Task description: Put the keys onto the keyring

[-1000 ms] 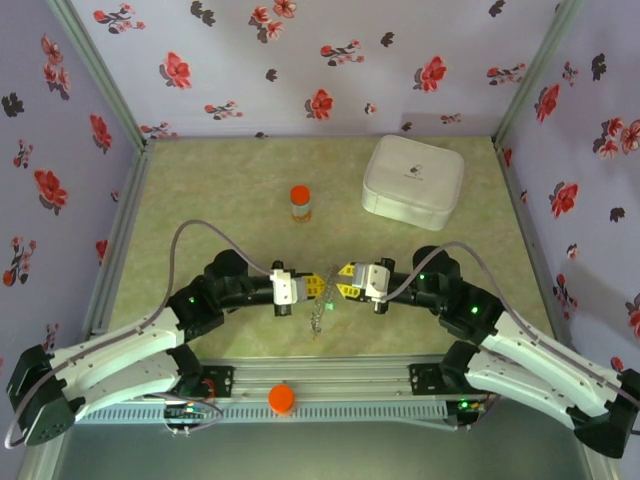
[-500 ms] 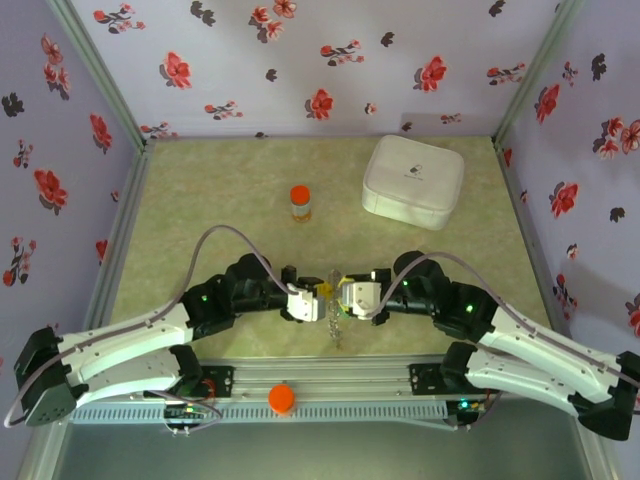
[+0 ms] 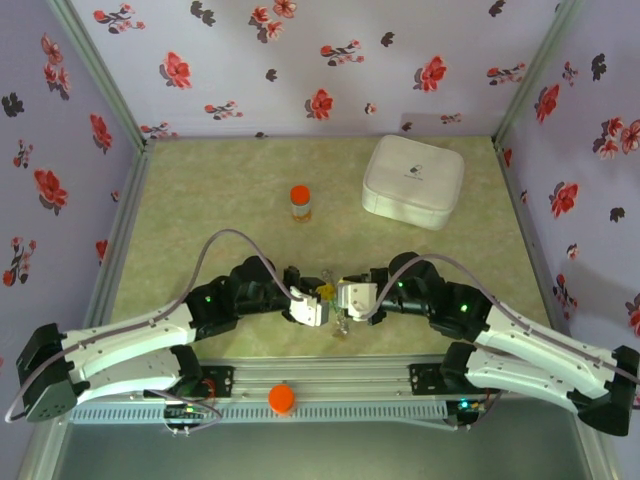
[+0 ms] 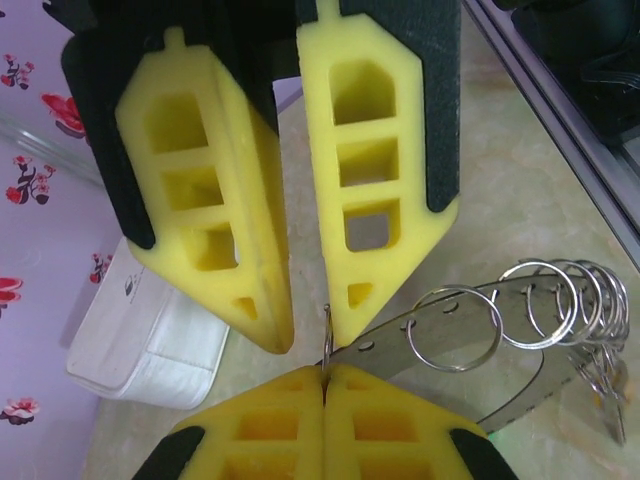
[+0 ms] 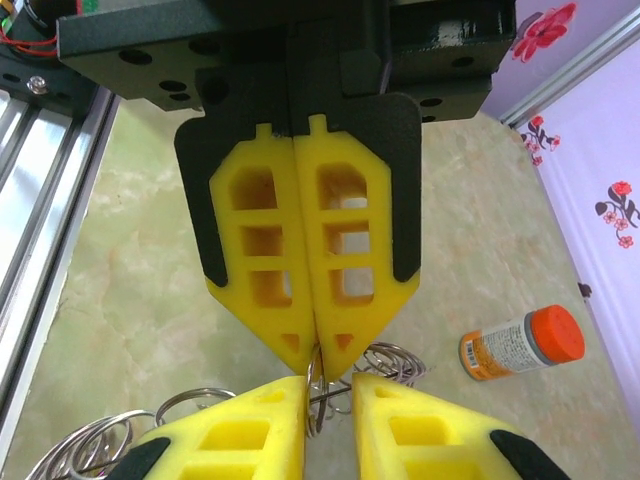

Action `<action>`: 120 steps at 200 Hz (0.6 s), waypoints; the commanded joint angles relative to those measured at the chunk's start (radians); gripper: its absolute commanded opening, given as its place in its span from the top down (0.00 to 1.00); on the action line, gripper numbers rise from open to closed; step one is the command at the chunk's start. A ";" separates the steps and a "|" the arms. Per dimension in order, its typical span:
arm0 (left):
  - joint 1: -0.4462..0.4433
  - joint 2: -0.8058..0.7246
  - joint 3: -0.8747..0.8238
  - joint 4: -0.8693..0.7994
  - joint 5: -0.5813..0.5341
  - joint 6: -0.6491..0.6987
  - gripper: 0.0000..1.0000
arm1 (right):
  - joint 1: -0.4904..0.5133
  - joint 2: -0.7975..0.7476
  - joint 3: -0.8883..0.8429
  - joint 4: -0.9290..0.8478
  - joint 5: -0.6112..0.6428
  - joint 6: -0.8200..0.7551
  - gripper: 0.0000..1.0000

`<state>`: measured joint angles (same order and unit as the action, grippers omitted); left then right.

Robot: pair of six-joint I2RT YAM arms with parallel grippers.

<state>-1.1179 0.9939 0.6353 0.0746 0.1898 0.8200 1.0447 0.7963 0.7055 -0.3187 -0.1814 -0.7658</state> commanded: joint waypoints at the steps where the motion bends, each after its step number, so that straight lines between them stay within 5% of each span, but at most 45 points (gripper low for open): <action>1: -0.014 -0.001 0.040 0.052 -0.011 0.024 1.00 | 0.009 -0.005 -0.020 0.030 0.028 -0.024 0.78; 92: -0.026 -0.003 0.041 0.060 0.007 -0.015 1.00 | 0.020 -0.002 -0.036 0.034 0.057 -0.040 0.84; 120: -0.028 -0.008 0.038 0.079 0.013 -0.040 1.00 | 0.022 0.004 -0.039 0.051 0.056 -0.031 0.98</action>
<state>-1.1297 0.9955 0.6353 0.0769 0.1780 0.8112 1.0588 0.7948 0.6830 -0.3077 -0.1444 -0.7971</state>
